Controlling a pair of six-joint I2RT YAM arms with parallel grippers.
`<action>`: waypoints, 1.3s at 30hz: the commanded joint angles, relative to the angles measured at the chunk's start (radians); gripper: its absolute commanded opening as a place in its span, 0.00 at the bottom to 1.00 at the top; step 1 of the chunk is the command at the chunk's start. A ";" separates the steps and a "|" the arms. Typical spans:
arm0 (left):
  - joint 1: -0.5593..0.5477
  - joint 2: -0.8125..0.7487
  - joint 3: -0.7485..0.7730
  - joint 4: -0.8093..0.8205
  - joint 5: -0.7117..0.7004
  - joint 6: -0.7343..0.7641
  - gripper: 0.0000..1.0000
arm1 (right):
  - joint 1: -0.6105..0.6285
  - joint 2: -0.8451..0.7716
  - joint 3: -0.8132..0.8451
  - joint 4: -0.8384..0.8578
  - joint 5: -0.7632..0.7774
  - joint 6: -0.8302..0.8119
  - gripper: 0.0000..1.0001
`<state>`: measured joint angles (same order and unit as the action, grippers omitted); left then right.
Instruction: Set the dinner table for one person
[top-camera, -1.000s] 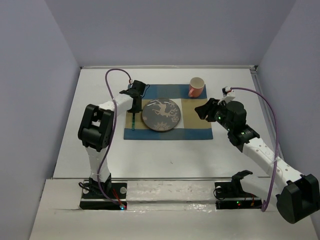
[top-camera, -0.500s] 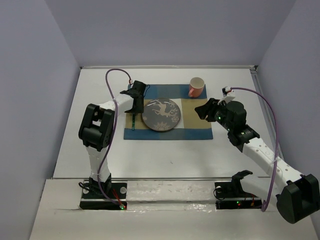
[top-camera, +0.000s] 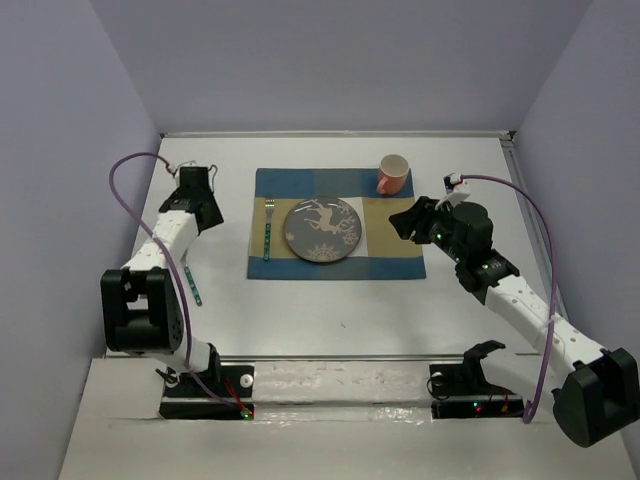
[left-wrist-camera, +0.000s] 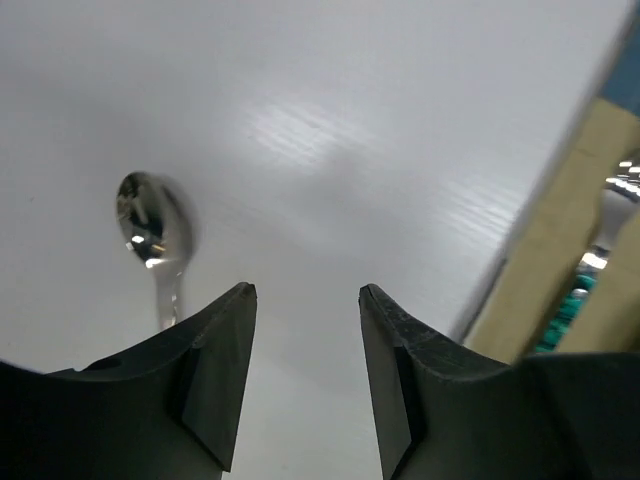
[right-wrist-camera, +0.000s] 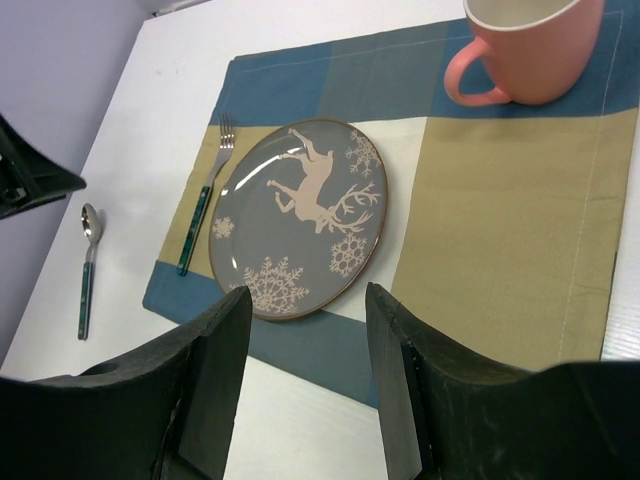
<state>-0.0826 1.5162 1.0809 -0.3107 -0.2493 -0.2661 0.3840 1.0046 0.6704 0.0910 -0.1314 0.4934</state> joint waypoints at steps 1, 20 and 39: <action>0.111 -0.028 -0.111 -0.038 0.038 -0.001 0.56 | 0.004 -0.004 -0.005 0.064 -0.002 -0.012 0.55; 0.359 0.045 -0.190 -0.044 0.106 0.010 0.46 | 0.004 -0.001 -0.011 0.065 -0.005 -0.018 0.55; 0.359 0.154 -0.187 0.062 0.165 0.018 0.00 | 0.004 0.035 -0.008 0.081 -0.036 -0.010 0.55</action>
<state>0.2707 1.6447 0.9108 -0.2321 -0.1089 -0.2611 0.3840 1.0302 0.6704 0.0994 -0.1516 0.4934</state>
